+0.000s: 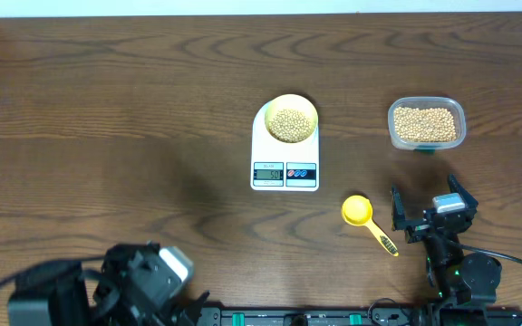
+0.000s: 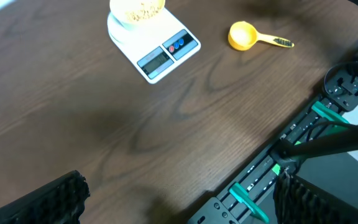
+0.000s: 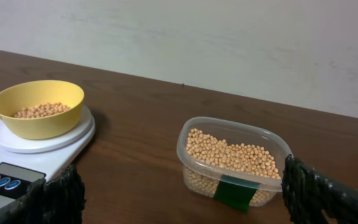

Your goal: Scoop item into bowl and weigh 50g on scale

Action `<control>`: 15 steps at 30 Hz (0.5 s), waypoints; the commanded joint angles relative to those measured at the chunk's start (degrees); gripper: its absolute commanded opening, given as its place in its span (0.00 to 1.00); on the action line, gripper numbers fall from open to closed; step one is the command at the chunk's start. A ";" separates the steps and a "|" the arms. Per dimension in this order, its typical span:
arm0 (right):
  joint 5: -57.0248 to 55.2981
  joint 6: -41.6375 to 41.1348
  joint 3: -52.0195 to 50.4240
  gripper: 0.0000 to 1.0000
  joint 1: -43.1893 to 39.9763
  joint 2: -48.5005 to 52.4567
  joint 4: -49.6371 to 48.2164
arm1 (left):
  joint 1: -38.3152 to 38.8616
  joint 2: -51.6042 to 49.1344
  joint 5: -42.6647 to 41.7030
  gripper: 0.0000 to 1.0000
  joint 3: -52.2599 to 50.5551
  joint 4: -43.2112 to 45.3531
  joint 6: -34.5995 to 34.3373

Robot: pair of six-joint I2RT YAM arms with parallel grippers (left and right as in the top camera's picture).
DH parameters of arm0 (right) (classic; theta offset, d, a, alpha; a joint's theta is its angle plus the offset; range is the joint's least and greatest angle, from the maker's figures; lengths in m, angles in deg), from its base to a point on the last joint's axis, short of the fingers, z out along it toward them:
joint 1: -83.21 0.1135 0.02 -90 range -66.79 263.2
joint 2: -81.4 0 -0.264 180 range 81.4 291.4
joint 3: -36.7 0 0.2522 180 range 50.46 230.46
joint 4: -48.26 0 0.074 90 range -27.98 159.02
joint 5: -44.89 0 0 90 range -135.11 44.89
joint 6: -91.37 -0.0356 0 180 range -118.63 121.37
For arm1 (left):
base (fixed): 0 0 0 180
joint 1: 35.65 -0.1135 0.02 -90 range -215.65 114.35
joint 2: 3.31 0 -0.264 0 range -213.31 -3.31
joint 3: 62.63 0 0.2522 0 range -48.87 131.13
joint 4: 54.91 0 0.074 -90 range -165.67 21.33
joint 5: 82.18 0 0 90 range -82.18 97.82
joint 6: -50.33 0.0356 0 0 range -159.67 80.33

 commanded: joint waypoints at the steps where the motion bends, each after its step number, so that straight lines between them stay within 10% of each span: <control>1: -0.44 0.63 -0.04 0.99 0.15 -0.39 0.37 | 0.17 3.13 0.55 0.98 0.00 -4.48 -0.94; 15: -0.44 0.63 -0.04 0.99 0.15 -0.39 0.37 | 0.17 15.78 0.59 0.98 -1.42 -4.48 -9.60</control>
